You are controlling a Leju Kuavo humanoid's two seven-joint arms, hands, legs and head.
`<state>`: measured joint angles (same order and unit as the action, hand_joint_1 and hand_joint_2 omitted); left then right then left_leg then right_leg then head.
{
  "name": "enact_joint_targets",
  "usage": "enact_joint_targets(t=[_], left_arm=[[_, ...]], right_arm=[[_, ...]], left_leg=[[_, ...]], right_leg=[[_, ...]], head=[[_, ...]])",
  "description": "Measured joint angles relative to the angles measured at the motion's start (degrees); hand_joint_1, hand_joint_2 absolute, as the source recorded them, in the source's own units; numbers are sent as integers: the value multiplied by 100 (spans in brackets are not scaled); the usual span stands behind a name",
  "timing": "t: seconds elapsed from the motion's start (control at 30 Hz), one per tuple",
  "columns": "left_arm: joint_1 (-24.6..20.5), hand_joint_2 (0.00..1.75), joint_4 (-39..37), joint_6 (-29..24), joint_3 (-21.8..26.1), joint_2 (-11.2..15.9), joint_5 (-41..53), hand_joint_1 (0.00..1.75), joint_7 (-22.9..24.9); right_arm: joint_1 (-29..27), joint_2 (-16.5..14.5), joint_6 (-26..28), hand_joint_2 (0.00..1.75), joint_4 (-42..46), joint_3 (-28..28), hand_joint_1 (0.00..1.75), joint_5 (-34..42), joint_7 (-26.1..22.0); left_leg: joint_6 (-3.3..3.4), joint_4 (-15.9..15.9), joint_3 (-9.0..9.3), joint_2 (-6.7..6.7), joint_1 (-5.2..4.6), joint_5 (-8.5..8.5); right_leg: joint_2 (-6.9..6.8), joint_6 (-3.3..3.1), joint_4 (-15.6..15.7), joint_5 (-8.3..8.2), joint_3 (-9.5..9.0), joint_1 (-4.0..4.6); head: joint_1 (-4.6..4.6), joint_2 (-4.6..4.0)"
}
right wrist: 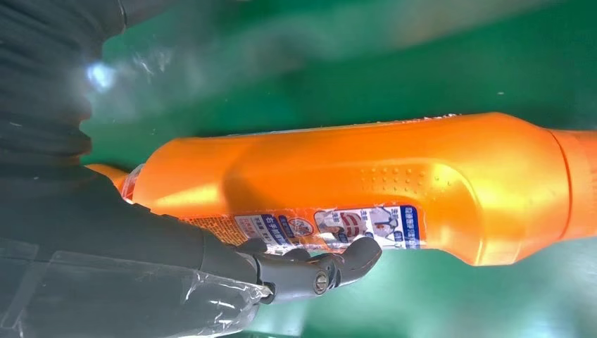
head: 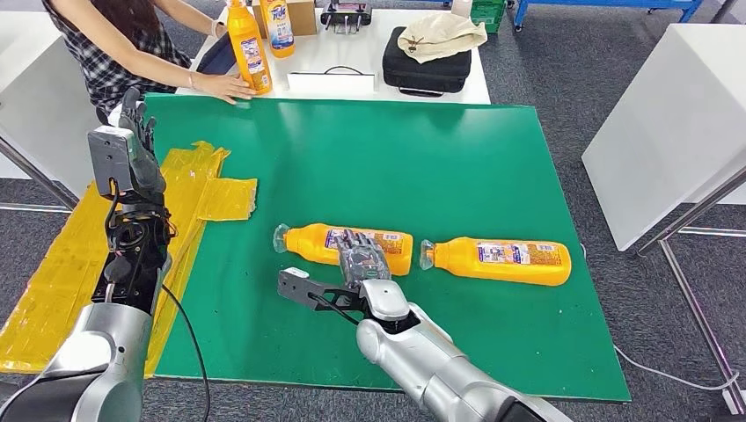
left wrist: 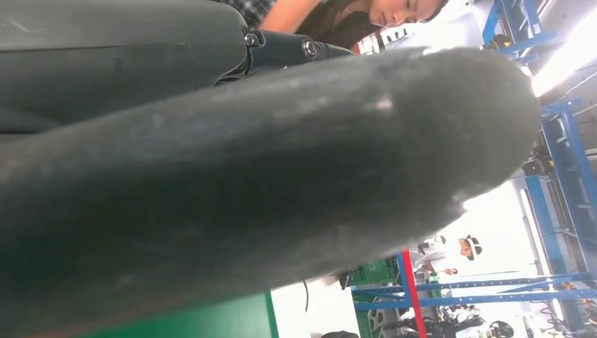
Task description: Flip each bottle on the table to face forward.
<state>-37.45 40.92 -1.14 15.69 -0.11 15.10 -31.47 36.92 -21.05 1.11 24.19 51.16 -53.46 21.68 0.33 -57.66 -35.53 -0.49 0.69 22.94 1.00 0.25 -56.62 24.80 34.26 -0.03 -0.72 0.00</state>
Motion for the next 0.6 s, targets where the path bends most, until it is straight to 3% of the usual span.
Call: enact_joint_targets(t=[0.6], left_arm=[[0, 0, 0, 0, 0, 0, 0, 0, 0]], right_arm=[[127, -2, 0, 175, -230, 153, 0, -22, 0]], left_leg=[[-2, 0, 5, -1, 0, -3]], right_leg=[[0, 0, 0, 0, -5, 0]], head=[[-1, 0]])
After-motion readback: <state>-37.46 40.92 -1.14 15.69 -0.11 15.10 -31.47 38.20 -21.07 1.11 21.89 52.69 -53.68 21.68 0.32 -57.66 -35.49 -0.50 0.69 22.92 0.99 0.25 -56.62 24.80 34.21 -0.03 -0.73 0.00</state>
